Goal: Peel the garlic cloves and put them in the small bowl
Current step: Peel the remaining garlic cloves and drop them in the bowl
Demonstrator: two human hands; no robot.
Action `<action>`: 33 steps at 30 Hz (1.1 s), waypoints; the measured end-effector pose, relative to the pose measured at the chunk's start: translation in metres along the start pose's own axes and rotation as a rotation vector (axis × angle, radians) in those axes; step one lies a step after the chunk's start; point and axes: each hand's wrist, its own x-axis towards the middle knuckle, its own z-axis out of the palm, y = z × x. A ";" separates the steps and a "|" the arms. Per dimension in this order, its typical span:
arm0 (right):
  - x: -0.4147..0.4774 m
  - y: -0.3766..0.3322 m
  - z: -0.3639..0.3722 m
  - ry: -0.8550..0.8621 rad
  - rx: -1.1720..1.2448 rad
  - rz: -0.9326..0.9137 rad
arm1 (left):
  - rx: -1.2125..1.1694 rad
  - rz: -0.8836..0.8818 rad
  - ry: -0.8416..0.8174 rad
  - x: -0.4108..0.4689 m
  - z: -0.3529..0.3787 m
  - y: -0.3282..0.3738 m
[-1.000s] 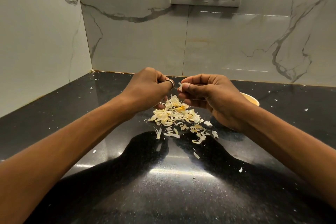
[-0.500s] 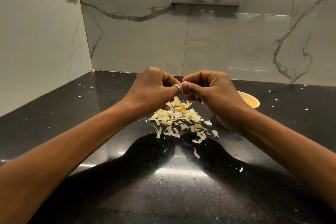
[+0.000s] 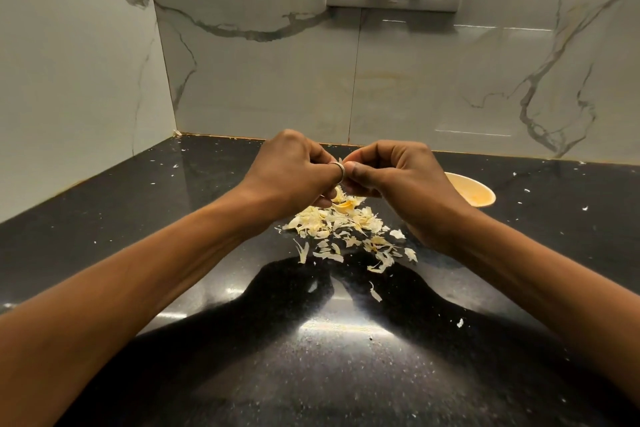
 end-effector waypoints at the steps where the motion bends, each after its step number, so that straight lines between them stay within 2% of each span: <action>1: 0.000 -0.001 -0.001 -0.017 0.088 0.048 | -0.063 -0.050 -0.026 0.000 -0.001 0.001; 6: 0.003 -0.003 -0.003 -0.054 0.386 0.191 | -0.329 -0.188 -0.117 0.001 -0.005 0.006; 9: 0.005 -0.003 -0.006 -0.067 0.406 0.202 | -0.356 -0.205 -0.131 0.003 -0.006 0.005; 13: 0.004 0.002 -0.002 -0.069 0.291 0.161 | -0.242 -0.201 -0.137 0.004 -0.006 0.001; 19: 0.004 0.001 -0.007 0.005 0.020 0.026 | -0.084 -0.201 -0.034 0.009 -0.009 -0.005; 21: 0.004 0.000 -0.008 0.011 -0.077 -0.022 | -0.077 -0.157 -0.013 0.010 -0.010 -0.004; 25: 0.004 0.001 -0.005 -0.023 -0.186 -0.073 | -0.090 -0.065 -0.071 0.006 -0.004 -0.001; 33: 0.005 0.003 -0.003 -0.003 -0.290 -0.161 | -0.108 -0.079 -0.121 0.006 -0.006 -0.002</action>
